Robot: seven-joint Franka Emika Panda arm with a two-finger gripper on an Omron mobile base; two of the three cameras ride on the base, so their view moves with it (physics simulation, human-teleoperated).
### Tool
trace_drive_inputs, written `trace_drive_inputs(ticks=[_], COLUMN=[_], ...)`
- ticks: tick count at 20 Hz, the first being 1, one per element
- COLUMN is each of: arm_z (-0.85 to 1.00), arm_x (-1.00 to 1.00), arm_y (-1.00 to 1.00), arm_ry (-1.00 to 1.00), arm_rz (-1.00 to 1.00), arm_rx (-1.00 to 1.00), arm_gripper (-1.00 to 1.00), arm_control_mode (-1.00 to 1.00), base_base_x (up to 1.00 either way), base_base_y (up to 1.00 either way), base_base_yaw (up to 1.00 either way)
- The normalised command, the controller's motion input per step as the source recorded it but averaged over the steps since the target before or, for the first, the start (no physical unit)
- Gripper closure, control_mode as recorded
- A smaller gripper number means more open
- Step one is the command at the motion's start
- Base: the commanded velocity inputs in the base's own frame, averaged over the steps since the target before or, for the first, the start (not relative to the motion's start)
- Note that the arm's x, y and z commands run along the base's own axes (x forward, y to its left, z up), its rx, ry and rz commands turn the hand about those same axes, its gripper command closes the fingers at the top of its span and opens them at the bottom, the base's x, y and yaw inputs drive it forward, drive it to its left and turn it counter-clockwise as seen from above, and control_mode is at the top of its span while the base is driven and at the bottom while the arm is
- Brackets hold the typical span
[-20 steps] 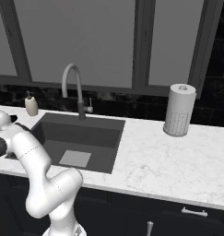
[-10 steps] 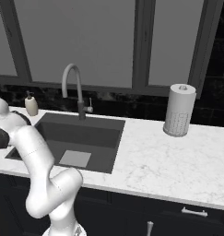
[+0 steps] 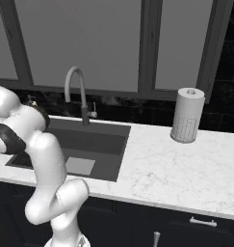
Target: Pick the pan and sponge and place them into the sink. Then turn on the water.
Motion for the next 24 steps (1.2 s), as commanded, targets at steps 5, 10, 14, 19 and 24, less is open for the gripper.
trace_drive_inputs(ticks=[5,10,14,19,24], arm_z=[-0.01,-0.09,0.00,0.01,-0.01], arm_x=[-0.06,-0.31,0.00,0.04,0.22], arm_y=[-1.00,-1.00,-1.00,-0.93,-0.79], arm_ry=[-0.01,-0.12,-0.14,-0.17,0.00], arm_rz=[0.36,0.41,0.43,0.43,0.26], arm_rx=[0.25,0.08,0.16,0.10,0.00], arm_gripper=[1.00,1.00,1.00,1.00,1.00], arm_control_mode=[-1.00,-1.00,-1.00,-1.00,-1.00], base_base_x=[0.00,0.00,0.00,0.00,0.00], base_base_y=[0.00,0.00,0.00,0.00,0.00], base_base_yaw=[0.00,0.00,0.00,0.00,0.00])
